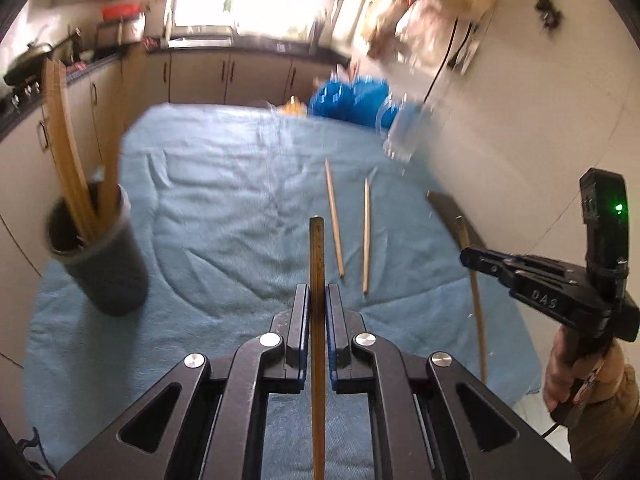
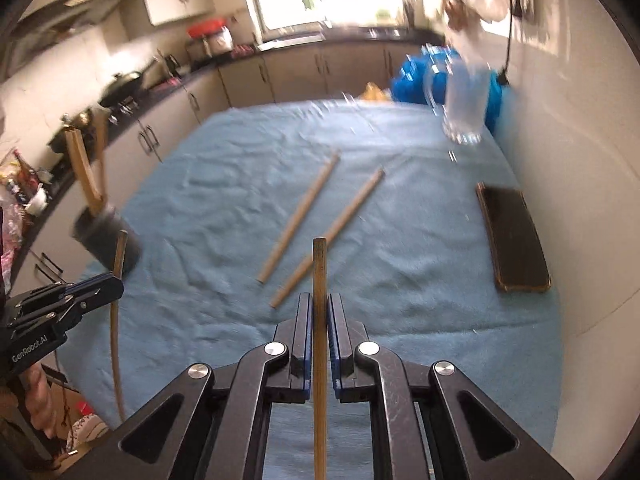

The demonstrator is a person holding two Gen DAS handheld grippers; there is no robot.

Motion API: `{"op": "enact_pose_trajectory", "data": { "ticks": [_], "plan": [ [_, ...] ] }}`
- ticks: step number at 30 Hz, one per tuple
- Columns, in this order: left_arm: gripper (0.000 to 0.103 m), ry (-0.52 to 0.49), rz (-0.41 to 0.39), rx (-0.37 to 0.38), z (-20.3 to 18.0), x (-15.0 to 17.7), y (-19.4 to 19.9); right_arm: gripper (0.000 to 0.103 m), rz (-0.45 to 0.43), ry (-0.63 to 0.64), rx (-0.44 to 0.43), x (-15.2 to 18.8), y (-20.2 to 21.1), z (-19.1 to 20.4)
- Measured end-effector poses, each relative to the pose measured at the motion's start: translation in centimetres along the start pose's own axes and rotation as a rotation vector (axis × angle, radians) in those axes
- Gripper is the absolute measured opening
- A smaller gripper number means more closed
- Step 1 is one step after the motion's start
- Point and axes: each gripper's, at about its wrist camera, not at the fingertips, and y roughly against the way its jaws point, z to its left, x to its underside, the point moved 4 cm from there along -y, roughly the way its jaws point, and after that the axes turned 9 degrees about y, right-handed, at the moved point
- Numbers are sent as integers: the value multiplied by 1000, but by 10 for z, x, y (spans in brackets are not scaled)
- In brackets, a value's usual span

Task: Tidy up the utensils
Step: 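Lift both held chopsticks upright and carry them toward the black cup, then lower both chopsticks into the cup and open both tools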

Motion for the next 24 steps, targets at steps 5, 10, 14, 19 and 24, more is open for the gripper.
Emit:
{"op": "enact_pose_trajectory", "data": {
  "ticks": [5,10,14,19,24],
  "plan": [
    [7,10,-135,33,5,-9,46,8,-109,27,-39,-15,17,32],
    [7,52,-255,37,25,-22,90,8,-210,45,-67,-35,30,61],
    [7,115,-338,36,47,-35,122,8,-270,29,-119,-51,33,77],
    [7,185,-413,32,71,-53,152,8,-312,37,-178,-80,30,104],
    [7,204,-493,-1,95,-80,175,8,-363,48,-233,-114,29,135]
  ]
}}
